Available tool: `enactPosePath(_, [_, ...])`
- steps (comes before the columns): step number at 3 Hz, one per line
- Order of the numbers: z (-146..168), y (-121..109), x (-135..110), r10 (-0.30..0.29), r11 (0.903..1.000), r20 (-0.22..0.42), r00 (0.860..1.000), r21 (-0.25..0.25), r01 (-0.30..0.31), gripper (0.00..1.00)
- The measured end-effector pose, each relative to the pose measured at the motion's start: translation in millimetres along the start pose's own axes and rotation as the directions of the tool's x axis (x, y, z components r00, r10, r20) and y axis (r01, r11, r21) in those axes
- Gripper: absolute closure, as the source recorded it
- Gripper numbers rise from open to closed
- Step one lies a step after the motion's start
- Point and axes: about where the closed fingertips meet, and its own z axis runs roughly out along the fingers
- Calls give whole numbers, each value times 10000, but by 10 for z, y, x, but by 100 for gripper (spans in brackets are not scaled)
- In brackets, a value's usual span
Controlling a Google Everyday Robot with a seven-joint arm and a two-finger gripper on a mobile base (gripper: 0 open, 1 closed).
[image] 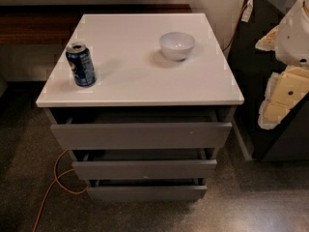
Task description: Place pepsi can into top drawer
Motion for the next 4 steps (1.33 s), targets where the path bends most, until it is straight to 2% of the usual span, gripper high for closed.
enactPosePath(2, [60, 48, -50, -137, 9999, 154, 9998, -83, 139, 0])
enactPosePath(4, [385, 254, -229, -564, 9955, 716, 9958, -722, 616, 0])
